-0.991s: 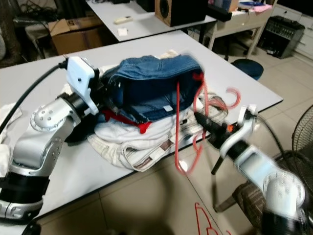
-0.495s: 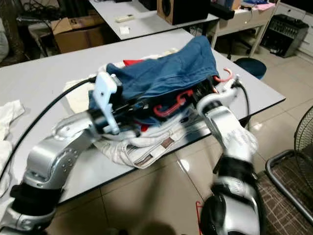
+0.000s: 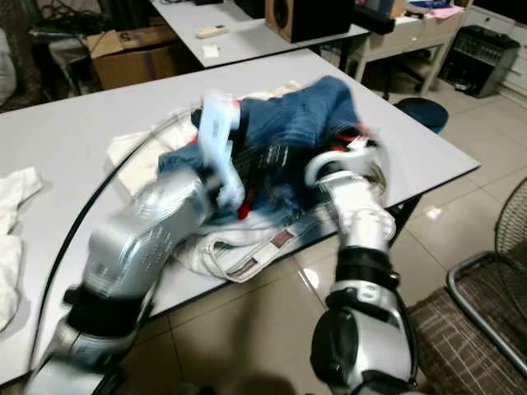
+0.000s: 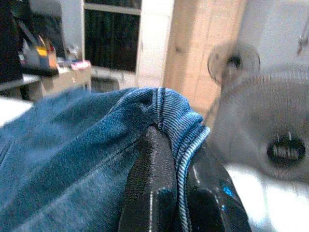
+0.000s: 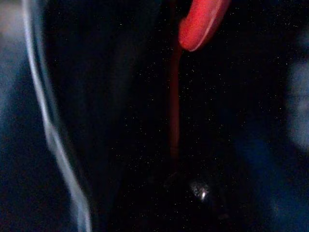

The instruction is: Hang hanger

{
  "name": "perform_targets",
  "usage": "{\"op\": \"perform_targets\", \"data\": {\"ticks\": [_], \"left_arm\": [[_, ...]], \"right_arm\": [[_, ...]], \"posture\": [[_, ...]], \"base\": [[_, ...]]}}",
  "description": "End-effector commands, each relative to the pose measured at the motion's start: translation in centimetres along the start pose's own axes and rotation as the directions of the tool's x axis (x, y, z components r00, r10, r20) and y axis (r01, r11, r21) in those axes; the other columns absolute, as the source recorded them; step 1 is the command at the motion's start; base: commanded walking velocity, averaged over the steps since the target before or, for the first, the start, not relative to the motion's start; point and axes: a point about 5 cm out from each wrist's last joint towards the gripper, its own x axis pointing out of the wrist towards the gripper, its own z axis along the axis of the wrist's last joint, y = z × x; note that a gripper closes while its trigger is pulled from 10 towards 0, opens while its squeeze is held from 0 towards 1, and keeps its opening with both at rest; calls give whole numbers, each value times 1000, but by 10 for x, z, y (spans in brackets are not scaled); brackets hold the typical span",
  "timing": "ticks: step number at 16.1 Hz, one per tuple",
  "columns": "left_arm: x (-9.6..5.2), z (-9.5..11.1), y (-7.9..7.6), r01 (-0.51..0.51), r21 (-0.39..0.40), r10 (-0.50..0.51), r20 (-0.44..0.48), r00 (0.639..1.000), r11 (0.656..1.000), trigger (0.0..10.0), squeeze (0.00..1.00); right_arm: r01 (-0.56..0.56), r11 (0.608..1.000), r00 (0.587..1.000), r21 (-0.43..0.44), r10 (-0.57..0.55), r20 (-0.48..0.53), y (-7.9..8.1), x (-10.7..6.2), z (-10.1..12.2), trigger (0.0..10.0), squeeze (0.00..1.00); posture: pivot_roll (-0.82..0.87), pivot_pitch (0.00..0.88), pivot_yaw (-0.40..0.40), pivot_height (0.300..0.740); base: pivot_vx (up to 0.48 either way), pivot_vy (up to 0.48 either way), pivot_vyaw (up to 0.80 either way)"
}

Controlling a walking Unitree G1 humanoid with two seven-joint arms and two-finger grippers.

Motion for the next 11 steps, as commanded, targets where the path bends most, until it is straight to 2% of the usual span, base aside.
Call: {"op": "perform_targets", "data": {"ticks": [1,4,6,8,9,11], "left_arm": [[3,6,13,-95,-14,96,26,995,995,0,0],[11,23,43,-320,-87,327,81,942,943,0,0],[11,17,60,-444,-81,447,22,895,893,0,0],[6,1,77,-563,-52,560,-60,826,825,0,0],[4,-10,84,-603,1,599,-105,794,798,0,0],[6,-34,86,-570,111,579,-214,786,814,1608,0]], "right_arm": [[21,997,999,-73,-24,-46,0,-2,-8,10000,0],[38,998,997,-54,-41,-61,-8,-15,-7,10000,0],[24,999,998,-22,-25,-55,-7,-24,-3,10000,0],[0,999,997,-35,-2,-78,-2,-31,-2,10000,0],[-18,999,996,-30,16,-91,2,-32,-2,10000,0],[-42,999,993,-12,41,-109,11,-35,-3,10000,0]], "posture": [[37,26,48,740],[34,27,54,740],[29,28,61,740],[27,28,64,740],[25,28,65,740],[29,27,64,740]], "base": [[0,0,0],[0,0,0],[0,0,0],[0,0,0],[0,0,0],[0,0,0]]}}
